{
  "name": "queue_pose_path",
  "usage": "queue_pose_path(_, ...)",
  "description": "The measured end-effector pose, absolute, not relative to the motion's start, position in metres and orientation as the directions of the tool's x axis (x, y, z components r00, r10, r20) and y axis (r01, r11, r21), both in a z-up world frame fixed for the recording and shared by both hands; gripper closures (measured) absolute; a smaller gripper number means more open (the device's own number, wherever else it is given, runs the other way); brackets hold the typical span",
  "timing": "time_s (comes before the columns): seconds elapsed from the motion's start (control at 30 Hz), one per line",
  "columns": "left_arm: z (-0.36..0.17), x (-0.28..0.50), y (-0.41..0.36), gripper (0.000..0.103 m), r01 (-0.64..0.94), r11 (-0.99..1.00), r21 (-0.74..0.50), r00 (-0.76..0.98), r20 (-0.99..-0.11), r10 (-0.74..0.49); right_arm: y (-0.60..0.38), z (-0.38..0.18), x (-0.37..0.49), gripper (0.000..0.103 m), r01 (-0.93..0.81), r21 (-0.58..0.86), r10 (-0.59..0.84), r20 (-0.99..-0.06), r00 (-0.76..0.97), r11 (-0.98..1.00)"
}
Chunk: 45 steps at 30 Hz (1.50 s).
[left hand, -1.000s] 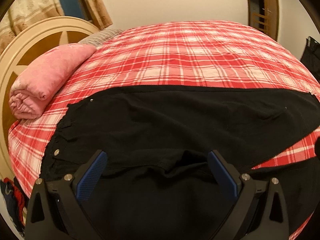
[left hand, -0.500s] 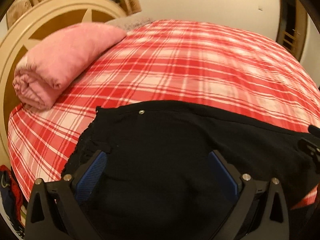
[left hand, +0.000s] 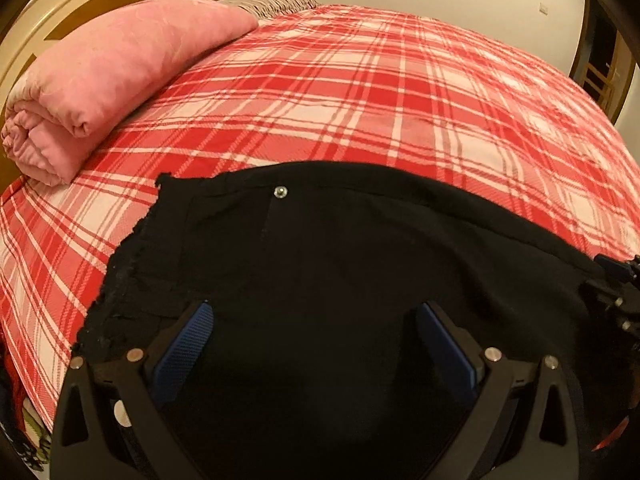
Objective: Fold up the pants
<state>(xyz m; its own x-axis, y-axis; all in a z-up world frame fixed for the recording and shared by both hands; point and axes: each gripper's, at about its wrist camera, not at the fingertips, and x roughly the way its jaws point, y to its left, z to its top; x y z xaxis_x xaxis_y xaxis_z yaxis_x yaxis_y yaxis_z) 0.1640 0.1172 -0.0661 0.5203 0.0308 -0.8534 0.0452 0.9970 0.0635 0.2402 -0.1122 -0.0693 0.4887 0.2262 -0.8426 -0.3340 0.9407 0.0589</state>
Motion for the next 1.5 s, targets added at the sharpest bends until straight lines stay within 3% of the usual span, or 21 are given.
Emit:
queue_pose_path(0.07,-0.064,0.163,0.115,0.0,0.051,0.996,0.07,0.527,-0.849,0.033,-0.11,-0.064,0.237,0.095,-0.339,0.041,0.212,-0.849,0.485,0.94)
queue_pose_path(0.13,-0.06,0.161,0.116,0.0,0.055,0.996,0.066,0.529,-0.848,0.027,-0.106,-0.055,0.227,0.097,-0.349,-0.003,0.188,-0.838,0.512,0.937)
queue_pose_path(0.43,-0.021,0.137,0.147,0.0,0.061,0.997,-0.042,0.59,-0.804,-0.07,-0.071,0.01,0.128,0.098,-0.385,-0.122,0.187,-0.717,0.671,0.915)
queue_pose_path(0.67,-0.004,0.13,0.158,0.0,0.056,0.991,-0.124,0.599,-0.79,-0.133,-0.025,-0.022,0.049,0.098,-0.4,-0.187,0.177,-0.677,0.714,0.897)
queue_pose_path(0.83,-0.01,0.14,0.155,0.0,0.064,0.968,-0.244,0.549,-0.801,-0.238,-0.015,-0.045,0.031,0.098,-0.365,-0.23,0.134,-0.654,0.744,0.902)
queue_pose_path(1.0,-0.033,0.156,0.143,0.0,0.046,0.958,-0.282,0.472,-0.84,-0.269,-0.02,-0.038,0.027,0.098,-0.328,-0.207,0.137,-0.618,0.774,0.922)
queue_pose_path(1.07,-0.041,0.158,0.142,0.005,0.026,0.943,-0.333,0.457,-0.835,-0.307,-0.022,-0.037,0.028,0.098,-0.321,-0.195,0.14,-0.614,0.777,0.927)
queue_pose_path(1.13,-0.045,0.159,0.142,0.02,0.018,0.923,-0.385,0.445,-0.824,-0.352,-0.021,-0.039,0.026,0.098,-0.315,-0.201,0.132,-0.612,0.78,0.928)
queue_pose_path(1.23,-0.049,0.16,0.138,0.034,0.009,0.915,-0.403,0.402,-0.836,-0.373,-0.013,-0.042,0.023,0.098,-0.304,-0.267,0.091,-0.597,0.797,0.915)
queue_pose_path(1.37,-0.037,0.154,0.133,0.032,0.036,0.942,-0.334,0.405,-0.857,-0.319,-0.001,-0.049,0.018,0.098,-0.293,-0.367,0.038,-0.567,0.823,0.883)
queue_pose_path(1.47,-0.039,0.152,0.134,0.037,0.04,0.965,-0.258,0.441,-0.862,-0.248,-0.004,-0.051,0.02,0.098,-0.287,-0.345,0.043,-0.57,0.821,0.894)
queue_pose_path(1.5,-0.041,0.152,0.137,0.056,0.046,0.961,-0.273,0.455,-0.851,-0.263,-0.006,-0.051,0.021,0.098,-0.281,-0.336,0.047,-0.565,0.824,0.899)
